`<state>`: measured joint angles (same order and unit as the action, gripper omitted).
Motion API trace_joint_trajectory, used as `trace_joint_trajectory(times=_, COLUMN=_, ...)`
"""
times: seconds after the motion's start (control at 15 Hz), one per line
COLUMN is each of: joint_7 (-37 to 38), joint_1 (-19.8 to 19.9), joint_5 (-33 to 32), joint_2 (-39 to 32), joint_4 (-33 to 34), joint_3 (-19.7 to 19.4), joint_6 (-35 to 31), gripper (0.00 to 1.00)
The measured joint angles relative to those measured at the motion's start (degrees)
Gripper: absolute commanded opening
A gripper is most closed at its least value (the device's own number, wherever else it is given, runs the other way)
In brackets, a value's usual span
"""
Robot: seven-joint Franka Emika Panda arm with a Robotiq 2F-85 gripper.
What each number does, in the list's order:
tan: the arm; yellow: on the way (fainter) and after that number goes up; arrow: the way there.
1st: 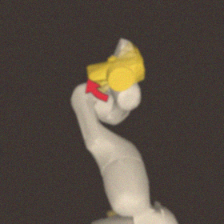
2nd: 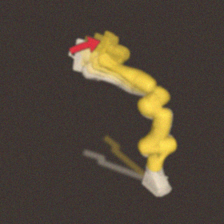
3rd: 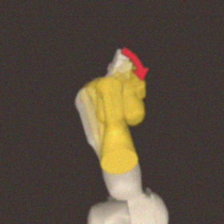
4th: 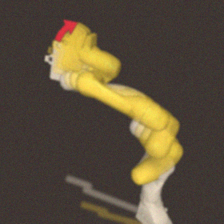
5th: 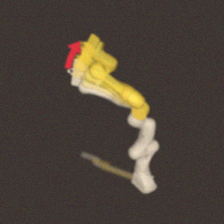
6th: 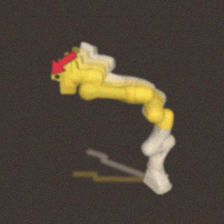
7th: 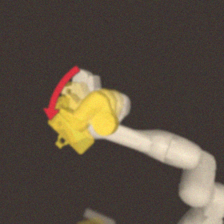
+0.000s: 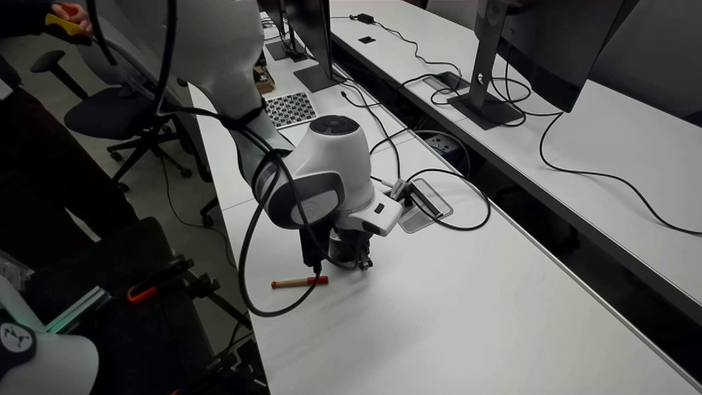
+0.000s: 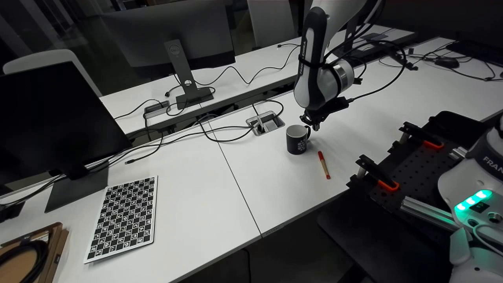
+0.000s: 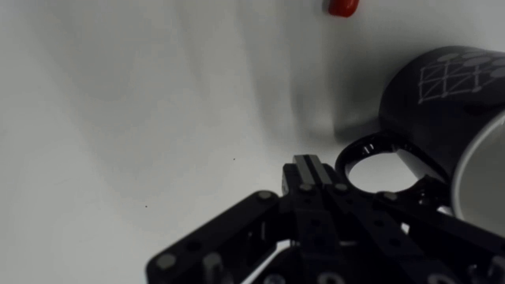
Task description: Rotate the black cup counterclockwise so that the handle is on the right side
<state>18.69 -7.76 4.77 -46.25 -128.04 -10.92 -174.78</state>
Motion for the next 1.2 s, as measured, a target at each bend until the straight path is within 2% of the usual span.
trace_joint_trajectory(times=0.33, joint_7=-3.1, joint_1=8.1, joint_5=0.1, joint_2=-0.4, joint_4=0.8, joint_3=4.6, joint_6=-0.4, gripper=0.0)
trace_joint_trajectory(times=0.73, joint_7=-5.7, joint_1=17.0, joint_5=1.2, joint_2=-1.5, joint_4=1.5, joint_3=12.2, joint_6=-0.4, gripper=0.0)
trace_joint_trajectory(times=1.2, joint_7=-7.8, joint_1=22.1, joint_5=1.8, joint_2=-1.8, joint_4=2.2, joint_3=15.5, joint_6=-0.3, gripper=0.0)
